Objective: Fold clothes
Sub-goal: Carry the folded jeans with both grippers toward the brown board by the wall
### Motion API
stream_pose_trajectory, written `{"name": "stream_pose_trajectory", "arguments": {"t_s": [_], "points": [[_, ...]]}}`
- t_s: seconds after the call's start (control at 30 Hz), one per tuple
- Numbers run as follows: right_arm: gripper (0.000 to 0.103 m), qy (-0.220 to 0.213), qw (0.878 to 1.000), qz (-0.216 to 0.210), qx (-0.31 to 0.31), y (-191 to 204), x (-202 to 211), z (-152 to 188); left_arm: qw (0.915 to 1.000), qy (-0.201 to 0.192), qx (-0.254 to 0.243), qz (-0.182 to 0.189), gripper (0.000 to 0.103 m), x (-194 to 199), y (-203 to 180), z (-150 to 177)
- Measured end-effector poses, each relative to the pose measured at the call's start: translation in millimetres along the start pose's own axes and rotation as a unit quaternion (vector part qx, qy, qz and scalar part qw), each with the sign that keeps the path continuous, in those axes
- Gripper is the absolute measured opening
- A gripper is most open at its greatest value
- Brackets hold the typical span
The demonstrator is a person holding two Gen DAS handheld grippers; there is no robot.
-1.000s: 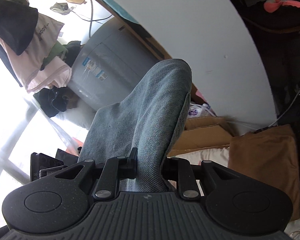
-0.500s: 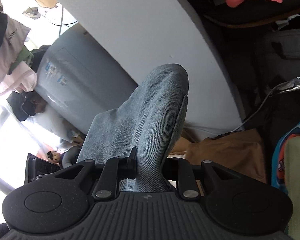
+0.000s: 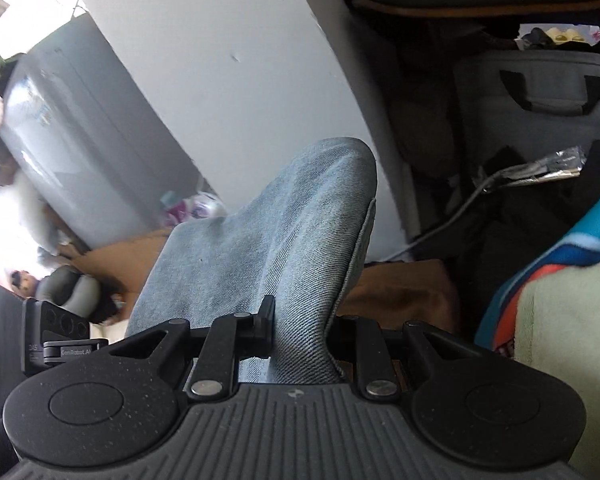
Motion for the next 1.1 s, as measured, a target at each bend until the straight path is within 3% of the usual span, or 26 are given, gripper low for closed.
{"name": "stream_pose_trajectory", "arguments": {"t_s": [0.33,0.57,0.7,0.83,1.1], "points": [[0.021,0.016,1.000,0.017,-0.018,-26,-40,27,0.9995,0.006,0.010,-0.029,0.040,-13,25,5],[0.021,0.007,0.999,0.025,-0.027,-33,-51,37,0.9984,-0.001,-0.018,-0.055,0.040,-25,27,3],[0.021,0.011,0.999,0.031,-0.039,-43,-66,45,0.9968,0.016,0.000,-0.078,0.042,-32,45,5],[0.021,0.029,0.998,0.037,-0.034,-49,-82,58,0.9925,0.037,-0.001,-0.117,0.044,-26,49,8],[0.021,0.023,0.998,0.037,-0.041,-56,-85,60,0.9715,0.095,-0.093,-0.197,0.035,2,17,-5]]}}
Point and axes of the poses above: each gripper's, at about its wrist camera, not at the fingertips, and x roughly against the way its jaws point, y to its left, z to its underside, the point moved 7 cm from there along -x, roughly the way its jaws point, and after that the axes turned 4 degrees about x, right-handed, at the moved point
